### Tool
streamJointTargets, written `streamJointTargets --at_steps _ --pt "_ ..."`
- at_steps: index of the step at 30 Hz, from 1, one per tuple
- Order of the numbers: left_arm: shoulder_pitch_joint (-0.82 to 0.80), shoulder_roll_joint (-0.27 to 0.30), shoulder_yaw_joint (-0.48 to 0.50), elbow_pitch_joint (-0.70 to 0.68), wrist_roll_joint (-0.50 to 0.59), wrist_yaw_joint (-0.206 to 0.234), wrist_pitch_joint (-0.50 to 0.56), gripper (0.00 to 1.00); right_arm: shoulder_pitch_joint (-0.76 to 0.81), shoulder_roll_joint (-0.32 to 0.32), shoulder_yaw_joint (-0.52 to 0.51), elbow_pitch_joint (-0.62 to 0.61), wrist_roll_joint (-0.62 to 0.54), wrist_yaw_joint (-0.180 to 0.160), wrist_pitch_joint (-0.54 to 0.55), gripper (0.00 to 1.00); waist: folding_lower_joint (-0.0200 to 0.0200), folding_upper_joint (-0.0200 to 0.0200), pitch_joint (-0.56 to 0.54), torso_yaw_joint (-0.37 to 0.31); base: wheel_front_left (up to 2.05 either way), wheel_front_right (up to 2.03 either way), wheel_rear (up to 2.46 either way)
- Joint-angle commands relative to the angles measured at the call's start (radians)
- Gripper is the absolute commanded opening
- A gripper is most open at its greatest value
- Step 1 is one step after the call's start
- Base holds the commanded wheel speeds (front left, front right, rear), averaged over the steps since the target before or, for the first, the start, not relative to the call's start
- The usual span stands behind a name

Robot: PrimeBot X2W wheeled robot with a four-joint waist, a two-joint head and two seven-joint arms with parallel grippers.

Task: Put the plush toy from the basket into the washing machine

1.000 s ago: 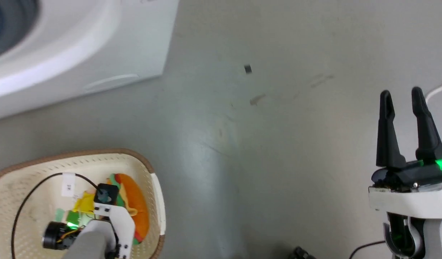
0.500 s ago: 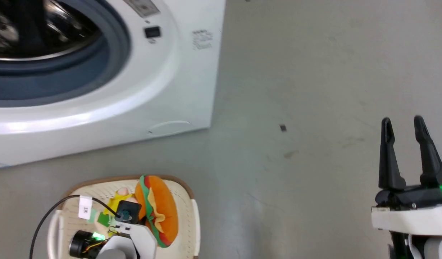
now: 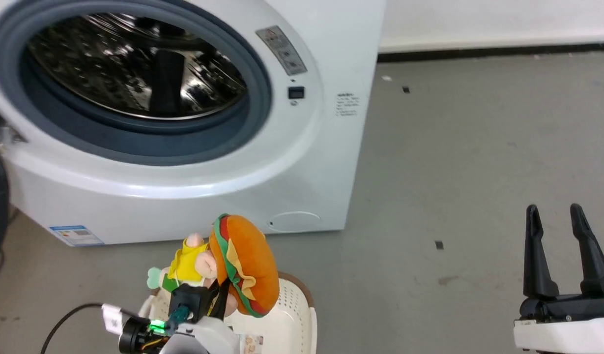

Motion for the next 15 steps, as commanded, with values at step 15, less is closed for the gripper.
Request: streamJointTargets --at_steps 15 --pt "0.092 0.063 0.108 -0.527 0.079 0.06 -0.006 0.0 0.023 0.0 0.018 -0.016 0.004 -0.001 -0.005 1.0 0.0001 0.0 -0.026 0.022 0.0 0.0 0.0"
